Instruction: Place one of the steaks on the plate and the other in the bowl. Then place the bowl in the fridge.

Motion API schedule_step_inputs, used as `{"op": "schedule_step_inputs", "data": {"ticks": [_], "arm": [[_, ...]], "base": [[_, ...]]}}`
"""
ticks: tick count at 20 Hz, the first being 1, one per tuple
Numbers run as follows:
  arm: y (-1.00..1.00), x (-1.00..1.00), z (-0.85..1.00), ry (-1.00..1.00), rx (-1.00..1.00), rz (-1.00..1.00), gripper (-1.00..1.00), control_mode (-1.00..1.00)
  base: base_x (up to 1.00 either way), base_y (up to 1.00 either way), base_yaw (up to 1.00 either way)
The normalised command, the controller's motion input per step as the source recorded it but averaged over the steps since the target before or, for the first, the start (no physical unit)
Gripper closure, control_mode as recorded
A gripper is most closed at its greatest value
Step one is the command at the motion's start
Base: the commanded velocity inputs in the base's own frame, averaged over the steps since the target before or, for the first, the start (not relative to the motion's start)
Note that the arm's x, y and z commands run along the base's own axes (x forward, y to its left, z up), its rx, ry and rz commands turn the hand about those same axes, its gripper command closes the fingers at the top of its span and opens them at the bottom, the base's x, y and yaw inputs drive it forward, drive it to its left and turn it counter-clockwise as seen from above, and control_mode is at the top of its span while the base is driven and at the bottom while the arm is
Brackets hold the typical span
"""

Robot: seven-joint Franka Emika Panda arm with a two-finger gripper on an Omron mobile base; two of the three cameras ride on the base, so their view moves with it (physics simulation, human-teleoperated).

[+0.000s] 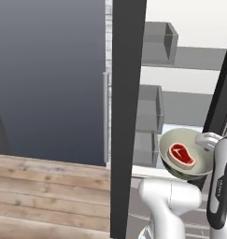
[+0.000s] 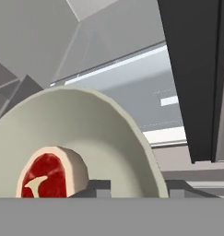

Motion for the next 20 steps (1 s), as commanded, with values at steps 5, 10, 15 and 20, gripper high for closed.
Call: {"op": "schedule_step_inputs", "data": {"ticks": [5,10,15,20], "arm": [[0.00,0.00,0.00,0.00,0.00,0.00,1.00,1.00],[0.00,0.00,0.00,0.00,0.00,0.00,1.00,1.00],[-0.09,0.00,0.00,-0.01,0.00,-0.03,1.00,-1.00],[-0.05,0.44,0.02,-0.05,0.00,-0.09,1.00,-1.00]], "base": [[0.67,-0.52,-0.02],[0.14,-0.89,-0.20],[0.01,-0.37,-0.13],[0.00,0.00,0.00]]}}
